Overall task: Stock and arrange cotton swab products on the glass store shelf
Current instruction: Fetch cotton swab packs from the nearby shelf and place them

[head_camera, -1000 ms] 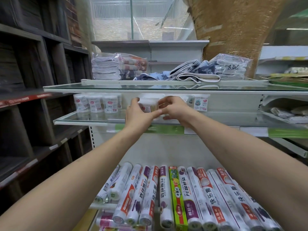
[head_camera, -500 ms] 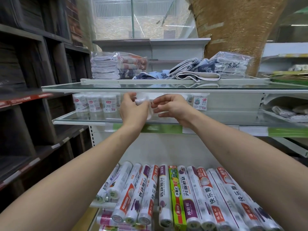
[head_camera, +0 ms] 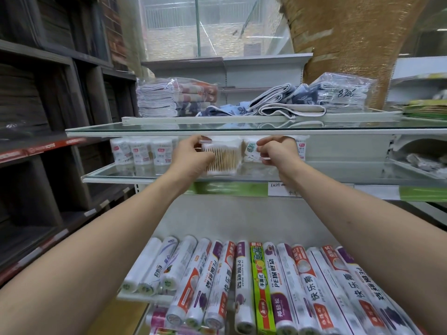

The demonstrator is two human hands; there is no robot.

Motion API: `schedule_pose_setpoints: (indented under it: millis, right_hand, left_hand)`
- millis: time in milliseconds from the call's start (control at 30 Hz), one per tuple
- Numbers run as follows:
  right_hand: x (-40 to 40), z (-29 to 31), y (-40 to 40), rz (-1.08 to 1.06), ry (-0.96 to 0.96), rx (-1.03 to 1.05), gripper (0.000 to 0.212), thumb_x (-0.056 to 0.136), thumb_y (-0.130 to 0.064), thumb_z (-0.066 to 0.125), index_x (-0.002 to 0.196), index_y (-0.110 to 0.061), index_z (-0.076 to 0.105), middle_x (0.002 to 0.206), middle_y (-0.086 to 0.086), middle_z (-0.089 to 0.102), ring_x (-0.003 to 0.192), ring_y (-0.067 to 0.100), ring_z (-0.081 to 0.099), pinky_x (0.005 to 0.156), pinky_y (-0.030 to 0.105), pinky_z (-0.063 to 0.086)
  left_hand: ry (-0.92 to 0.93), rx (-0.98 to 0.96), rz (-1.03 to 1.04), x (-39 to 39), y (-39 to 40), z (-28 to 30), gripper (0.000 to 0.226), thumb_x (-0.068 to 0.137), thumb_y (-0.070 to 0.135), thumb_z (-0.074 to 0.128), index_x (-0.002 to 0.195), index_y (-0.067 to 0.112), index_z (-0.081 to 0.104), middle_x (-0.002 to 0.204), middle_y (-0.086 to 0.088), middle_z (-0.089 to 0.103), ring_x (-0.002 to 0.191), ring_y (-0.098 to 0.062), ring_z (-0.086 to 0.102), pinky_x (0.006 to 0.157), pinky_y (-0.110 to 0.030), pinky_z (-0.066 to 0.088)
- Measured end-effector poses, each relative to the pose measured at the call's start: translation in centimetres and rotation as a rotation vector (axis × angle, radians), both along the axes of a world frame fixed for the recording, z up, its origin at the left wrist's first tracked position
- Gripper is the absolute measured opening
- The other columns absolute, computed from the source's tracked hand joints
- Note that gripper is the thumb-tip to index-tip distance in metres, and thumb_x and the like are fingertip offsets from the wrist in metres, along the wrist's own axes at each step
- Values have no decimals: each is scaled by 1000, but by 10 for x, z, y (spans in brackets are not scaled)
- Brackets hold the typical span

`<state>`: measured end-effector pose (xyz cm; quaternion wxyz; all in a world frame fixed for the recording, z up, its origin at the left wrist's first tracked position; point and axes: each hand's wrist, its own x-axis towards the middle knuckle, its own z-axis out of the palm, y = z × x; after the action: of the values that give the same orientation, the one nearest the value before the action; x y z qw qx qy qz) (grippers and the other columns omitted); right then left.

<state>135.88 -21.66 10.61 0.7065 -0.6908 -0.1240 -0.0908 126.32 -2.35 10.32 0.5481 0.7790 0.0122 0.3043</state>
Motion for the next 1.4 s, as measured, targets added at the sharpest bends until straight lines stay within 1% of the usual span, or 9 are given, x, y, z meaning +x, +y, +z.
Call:
schedule_pose_setpoints:
  millis: [167, 267, 400, 567, 733, 833, 1000, 1267, 1400]
  right_hand:
    - [1, -3, -6, -21, 9, -6, 19, 80, 4, 59, 83, -9, 72, 92, 13, 71, 76, 21, 59, 64, 30, 50]
    - [1, -5, -9, -41, 17, -27, 20, 79, 3, 60, 82, -11, 73, 98, 14, 74, 74, 20, 60, 64, 30, 51]
    - [-2, -2, -13, -54, 14, -35, 23, 82, 5, 58, 75, -14, 69, 92, 11, 71, 75, 19, 58, 63, 29, 49]
    - [-6, 0, -13, -94, -9, -68, 22, 81, 4, 60, 75, -16, 68, 84, -1, 71, 80, 18, 59, 67, 32, 48]
    - [-11, -3, -15, -209, -68, -210, 15, 74, -8, 68, 70, -22, 71, 80, -8, 71, 89, 19, 65, 81, 36, 53]
    - [-19, -3, -19, -266, -105, -281, 15, 79, -9, 69, 81, -23, 72, 90, -7, 72, 94, 17, 67, 84, 28, 51]
    - [-34, -8, -36, -341, -162, -322, 22, 81, -14, 71, 102, -20, 76, 93, -6, 72, 87, 11, 63, 67, 17, 43]
    - [-47, -19, -84, -257, -199, -394, 33, 79, -16, 68, 109, -26, 74, 97, -7, 68, 97, 17, 65, 88, 27, 49]
    - [-58, -18, -124, -208, -201, -455, 35, 77, -18, 69, 110, -26, 73, 102, -3, 68, 99, 20, 64, 96, 37, 52]
  left_hand:
    - [44, -46, 16, 12, 3, -1, 37, 87, -11, 61, 106, 20, 61, 98, -1, 71, 90, -14, 69, 67, -24, 58]
    - [93, -74, 7, 18, 7, -1, 42, 89, -15, 56, 116, 17, 55, 99, 0, 68, 89, -10, 66, 60, -18, 55]
    - [132, -62, 27, 27, 16, -7, 45, 92, -13, 51, 128, 13, 54, 115, -8, 66, 104, -21, 65, 81, -31, 58]
    - [155, -38, 98, 35, 22, -7, 40, 84, -1, 57, 117, 22, 60, 110, -3, 69, 108, -23, 65, 95, -43, 57]
    - [135, 37, 158, 24, 18, -10, 52, 86, 5, 61, 136, 18, 55, 124, -3, 63, 117, -24, 59, 105, -42, 50]
    - [139, 99, 220, 18, 19, -13, 61, 86, 8, 65, 144, 18, 49, 140, -4, 56, 127, -27, 53, 107, -39, 45]
    - [102, 163, 332, -5, 17, -18, 63, 84, 17, 61, 145, 21, 48, 144, -8, 54, 130, -31, 50, 109, -45, 43]
    - [69, 249, 423, -38, -42, -24, 62, 87, 20, 63, 147, 17, 48, 149, -6, 48, 138, -28, 41, 116, -44, 34]
    - [56, 244, 396, -48, -92, -28, 59, 87, 18, 63, 144, 15, 49, 144, -6, 52, 134, -29, 45, 114, -47, 38]
